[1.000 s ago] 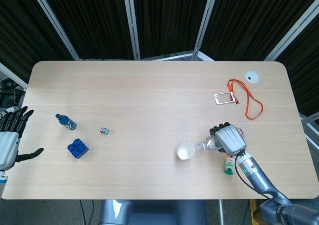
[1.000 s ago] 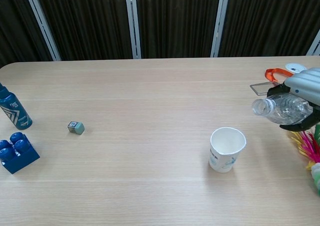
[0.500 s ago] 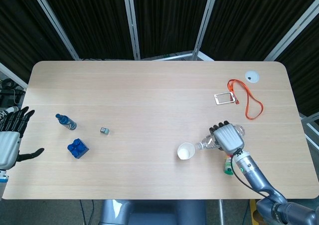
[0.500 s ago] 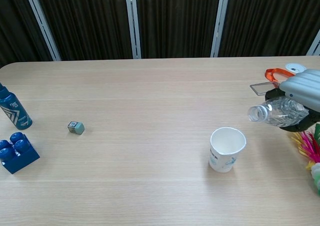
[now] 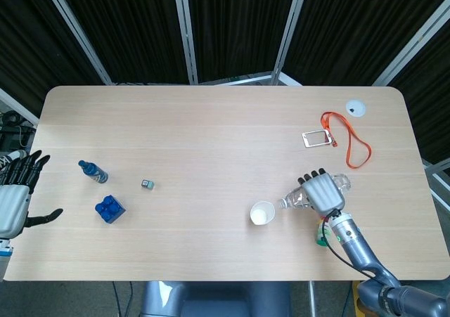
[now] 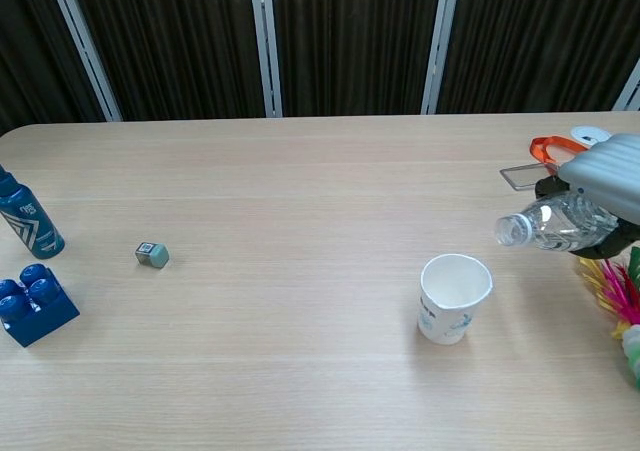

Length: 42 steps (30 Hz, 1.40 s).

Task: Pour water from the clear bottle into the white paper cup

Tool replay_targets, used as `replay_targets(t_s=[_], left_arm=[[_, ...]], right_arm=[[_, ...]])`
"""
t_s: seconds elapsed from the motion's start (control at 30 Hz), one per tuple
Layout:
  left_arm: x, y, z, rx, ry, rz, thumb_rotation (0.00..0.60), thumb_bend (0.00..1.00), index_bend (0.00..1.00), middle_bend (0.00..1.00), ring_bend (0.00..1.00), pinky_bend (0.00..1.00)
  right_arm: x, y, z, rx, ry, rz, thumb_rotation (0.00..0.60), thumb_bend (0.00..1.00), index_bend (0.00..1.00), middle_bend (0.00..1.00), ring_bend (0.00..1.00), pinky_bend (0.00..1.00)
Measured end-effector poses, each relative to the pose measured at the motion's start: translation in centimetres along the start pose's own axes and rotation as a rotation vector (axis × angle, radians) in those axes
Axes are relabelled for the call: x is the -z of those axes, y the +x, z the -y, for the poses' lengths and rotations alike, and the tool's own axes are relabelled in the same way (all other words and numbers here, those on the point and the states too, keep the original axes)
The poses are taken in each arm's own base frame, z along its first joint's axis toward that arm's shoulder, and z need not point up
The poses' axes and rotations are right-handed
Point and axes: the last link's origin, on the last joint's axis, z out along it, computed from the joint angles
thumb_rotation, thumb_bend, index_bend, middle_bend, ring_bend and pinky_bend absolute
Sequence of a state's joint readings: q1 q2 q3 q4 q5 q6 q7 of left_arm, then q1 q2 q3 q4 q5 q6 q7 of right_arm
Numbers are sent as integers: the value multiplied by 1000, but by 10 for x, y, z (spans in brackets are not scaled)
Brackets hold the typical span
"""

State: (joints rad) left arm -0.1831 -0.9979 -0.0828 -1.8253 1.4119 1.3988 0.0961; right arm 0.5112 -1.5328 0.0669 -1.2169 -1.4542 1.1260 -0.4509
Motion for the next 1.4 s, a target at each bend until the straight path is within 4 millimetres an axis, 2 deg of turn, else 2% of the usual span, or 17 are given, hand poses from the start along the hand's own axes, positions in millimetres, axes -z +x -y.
replay_targets(t_s=[0.43,1.4], left_arm=[[0,1,0,0,2,1,600,0,0,0,0,0],[0,1,0,0,5,3,600,0,0,0,0,0]], right_arm=[[2,7,3,54,-8,-8,600,455,500,638,610,553],[1,7,4,0,-11,-12,600,457,501,638,610,553]])
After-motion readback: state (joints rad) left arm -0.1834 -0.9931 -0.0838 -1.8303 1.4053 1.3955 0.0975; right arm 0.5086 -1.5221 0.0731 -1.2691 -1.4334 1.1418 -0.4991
